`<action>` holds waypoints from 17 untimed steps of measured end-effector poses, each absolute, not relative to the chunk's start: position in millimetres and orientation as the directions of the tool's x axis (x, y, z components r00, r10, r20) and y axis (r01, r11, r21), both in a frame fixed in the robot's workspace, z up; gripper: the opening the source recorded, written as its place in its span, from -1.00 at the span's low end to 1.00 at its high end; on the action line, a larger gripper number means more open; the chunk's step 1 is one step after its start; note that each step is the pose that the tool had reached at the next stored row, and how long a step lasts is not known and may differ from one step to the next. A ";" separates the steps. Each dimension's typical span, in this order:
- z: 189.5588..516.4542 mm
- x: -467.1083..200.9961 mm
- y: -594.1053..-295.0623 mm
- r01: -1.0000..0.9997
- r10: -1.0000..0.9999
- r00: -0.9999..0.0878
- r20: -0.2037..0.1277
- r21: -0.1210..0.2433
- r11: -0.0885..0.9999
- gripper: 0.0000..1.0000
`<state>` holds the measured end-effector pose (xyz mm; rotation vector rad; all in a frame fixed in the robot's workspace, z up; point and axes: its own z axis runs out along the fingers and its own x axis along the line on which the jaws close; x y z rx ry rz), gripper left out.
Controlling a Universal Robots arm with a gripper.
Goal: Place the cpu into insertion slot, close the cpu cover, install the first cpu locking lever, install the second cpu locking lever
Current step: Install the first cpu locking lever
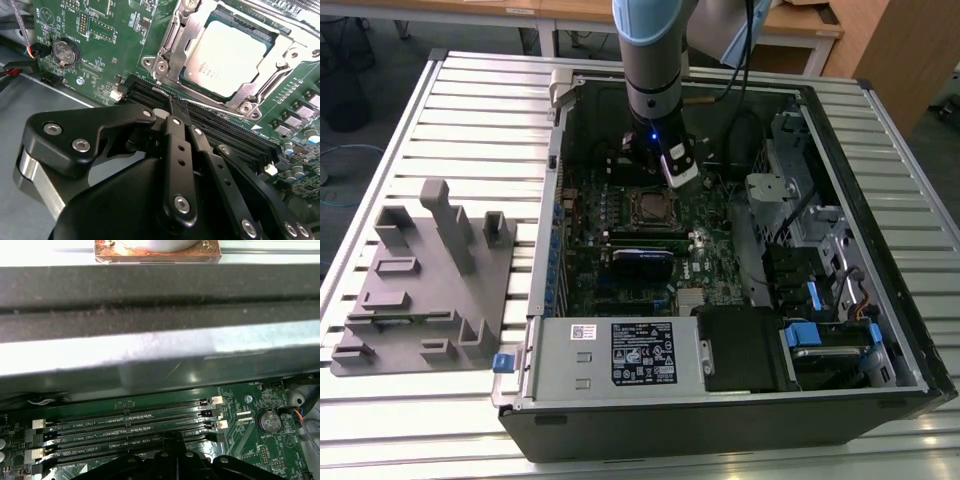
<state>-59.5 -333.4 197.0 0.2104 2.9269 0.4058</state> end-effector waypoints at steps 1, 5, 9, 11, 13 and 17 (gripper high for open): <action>197.0 -59.5 -333.7 0.115 0.164 -0.974 -0.157 0.281 0.953 -0.80; 196.8 -59.4 -333.9 0.117 0.166 -0.974 -0.157 0.281 0.953 -0.80; 196.9 -59.4 -331.5 0.121 0.170 -0.973 -0.158 0.281 0.952 -0.80; 196.8 -59.4 -329.0 0.126 0.176 -0.972 -0.157 0.282 0.951 -0.80; 196.8 -59.4 -327.1 0.133 0.183 -0.970 -0.158 0.281 0.950 -0.80; 196.8 -59.4 -326.7 0.154 0.204 -0.966 -0.158 0.281 0.947 -0.80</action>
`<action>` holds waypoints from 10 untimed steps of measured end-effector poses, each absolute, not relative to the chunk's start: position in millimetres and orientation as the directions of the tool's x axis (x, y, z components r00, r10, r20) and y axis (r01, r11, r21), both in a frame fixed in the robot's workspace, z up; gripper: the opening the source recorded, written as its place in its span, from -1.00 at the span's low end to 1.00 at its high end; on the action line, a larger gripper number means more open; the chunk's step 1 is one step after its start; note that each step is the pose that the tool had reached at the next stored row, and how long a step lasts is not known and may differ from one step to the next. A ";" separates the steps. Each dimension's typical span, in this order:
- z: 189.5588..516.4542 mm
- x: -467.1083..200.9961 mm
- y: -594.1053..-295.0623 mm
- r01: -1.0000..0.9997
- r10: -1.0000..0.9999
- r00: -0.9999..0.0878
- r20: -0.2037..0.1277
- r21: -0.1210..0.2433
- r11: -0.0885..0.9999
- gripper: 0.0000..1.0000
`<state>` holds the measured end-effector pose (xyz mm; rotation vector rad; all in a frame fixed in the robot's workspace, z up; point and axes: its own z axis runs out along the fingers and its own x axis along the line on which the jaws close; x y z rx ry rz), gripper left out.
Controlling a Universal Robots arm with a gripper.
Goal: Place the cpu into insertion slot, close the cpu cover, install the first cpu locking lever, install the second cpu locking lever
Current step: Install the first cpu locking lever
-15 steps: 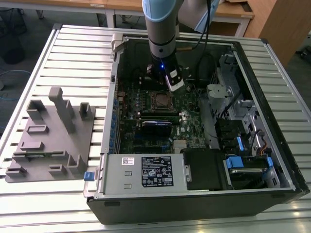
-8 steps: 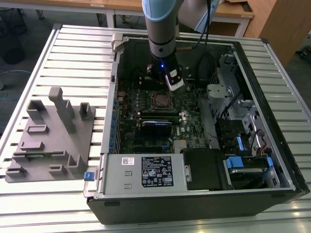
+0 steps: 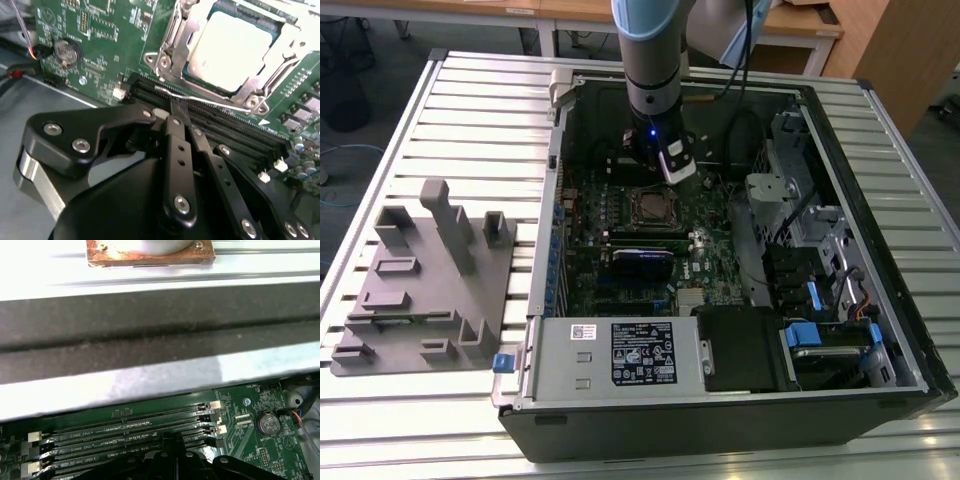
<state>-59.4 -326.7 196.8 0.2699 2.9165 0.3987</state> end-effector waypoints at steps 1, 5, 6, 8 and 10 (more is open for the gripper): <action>196.8 -59.4 -326.7 0.159 0.209 -0.965 -0.158 0.280 0.947 -0.80; 196.9 -59.4 -326.8 0.170 0.220 -0.963 -0.158 0.279 0.945 -0.80; 196.8 -59.4 -326.7 0.170 0.220 -0.963 -0.158 0.279 0.945 -0.80; 196.8 -59.4 -326.7 0.170 0.220 -0.963 -0.158 0.279 0.945 -0.80; 196.8 -59.4 -326.7 0.170 0.220 -0.963 -0.158 0.279 0.945 -0.80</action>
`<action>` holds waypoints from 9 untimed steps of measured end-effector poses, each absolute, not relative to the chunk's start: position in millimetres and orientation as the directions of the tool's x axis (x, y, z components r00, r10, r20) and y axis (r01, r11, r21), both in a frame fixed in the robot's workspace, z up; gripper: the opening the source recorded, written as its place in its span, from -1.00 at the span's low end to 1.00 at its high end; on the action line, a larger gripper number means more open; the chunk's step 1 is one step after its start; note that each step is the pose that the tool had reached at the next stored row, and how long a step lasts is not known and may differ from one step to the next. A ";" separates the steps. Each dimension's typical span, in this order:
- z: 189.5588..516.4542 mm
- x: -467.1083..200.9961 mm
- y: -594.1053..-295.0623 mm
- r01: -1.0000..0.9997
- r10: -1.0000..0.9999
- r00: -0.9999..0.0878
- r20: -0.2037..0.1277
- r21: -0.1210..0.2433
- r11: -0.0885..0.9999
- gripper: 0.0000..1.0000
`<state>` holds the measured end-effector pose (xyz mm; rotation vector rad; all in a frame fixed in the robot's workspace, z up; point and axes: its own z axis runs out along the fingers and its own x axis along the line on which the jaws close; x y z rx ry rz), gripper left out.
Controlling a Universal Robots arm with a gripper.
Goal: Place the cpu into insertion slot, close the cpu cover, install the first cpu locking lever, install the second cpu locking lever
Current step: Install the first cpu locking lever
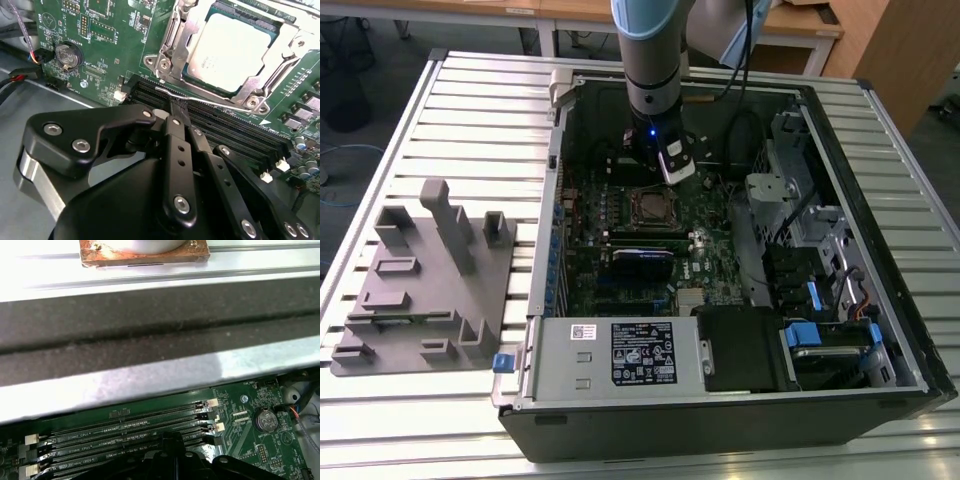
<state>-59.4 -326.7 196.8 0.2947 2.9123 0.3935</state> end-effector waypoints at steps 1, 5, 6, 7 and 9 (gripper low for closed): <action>196.8 -59.5 -326.7 0.170 0.220 -0.963 -0.158 0.279 0.945 -0.80; 197.9 -59.7 -326.5 0.170 0.221 -0.963 -0.157 0.283 0.944 -0.80; 198.1 -60.0 -326.5 0.170 0.221 -0.963 -0.156 0.287 0.943 -0.80; 198.3 -60.4 -326.5 0.170 0.223 -0.963 -0.154 0.295 0.940 -0.80; 198.4 -61.5 -326.5 0.170 0.226 -0.963 -0.149 0.318 0.933 -0.80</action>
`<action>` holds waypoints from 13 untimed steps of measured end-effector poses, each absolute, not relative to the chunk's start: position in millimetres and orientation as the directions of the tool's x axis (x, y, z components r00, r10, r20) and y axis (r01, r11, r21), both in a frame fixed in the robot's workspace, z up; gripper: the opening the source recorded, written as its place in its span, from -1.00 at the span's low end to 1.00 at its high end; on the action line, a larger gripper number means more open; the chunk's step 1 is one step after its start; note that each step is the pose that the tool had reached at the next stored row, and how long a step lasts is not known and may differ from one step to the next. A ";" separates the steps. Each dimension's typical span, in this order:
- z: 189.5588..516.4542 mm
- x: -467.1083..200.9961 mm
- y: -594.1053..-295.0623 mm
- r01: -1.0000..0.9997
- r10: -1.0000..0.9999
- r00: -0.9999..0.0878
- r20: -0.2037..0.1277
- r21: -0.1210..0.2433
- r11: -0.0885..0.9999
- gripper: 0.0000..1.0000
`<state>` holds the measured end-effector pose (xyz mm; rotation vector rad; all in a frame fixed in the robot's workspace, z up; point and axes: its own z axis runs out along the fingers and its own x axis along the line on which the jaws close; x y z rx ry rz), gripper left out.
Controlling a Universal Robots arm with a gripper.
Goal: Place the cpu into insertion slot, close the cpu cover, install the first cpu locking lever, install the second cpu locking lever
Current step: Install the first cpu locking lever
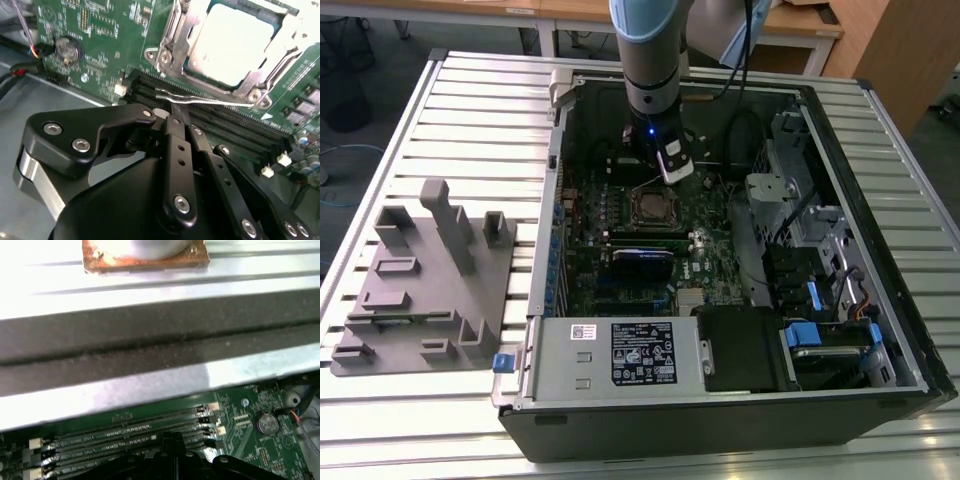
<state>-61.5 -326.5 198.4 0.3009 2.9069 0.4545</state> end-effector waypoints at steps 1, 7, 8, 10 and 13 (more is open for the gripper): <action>198.5 -62.2 -326.5 0.170 0.228 -0.963 -0.146 0.328 0.929 -0.80; 198.6 -64.2 -326.5 0.170 0.230 -0.963 -0.143 0.343 0.924 -0.80; 198.6 -64.2 -326.5 0.170 0.230 -0.963 -0.143 0.343 0.924 -0.80; 200.2 -64.3 -326.6 0.170 0.230 -0.963 -0.143 0.343 0.924 -0.80; 206.5 -64.2 -326.5 0.170 0.230 -0.963 -0.143 0.343 0.924 -0.80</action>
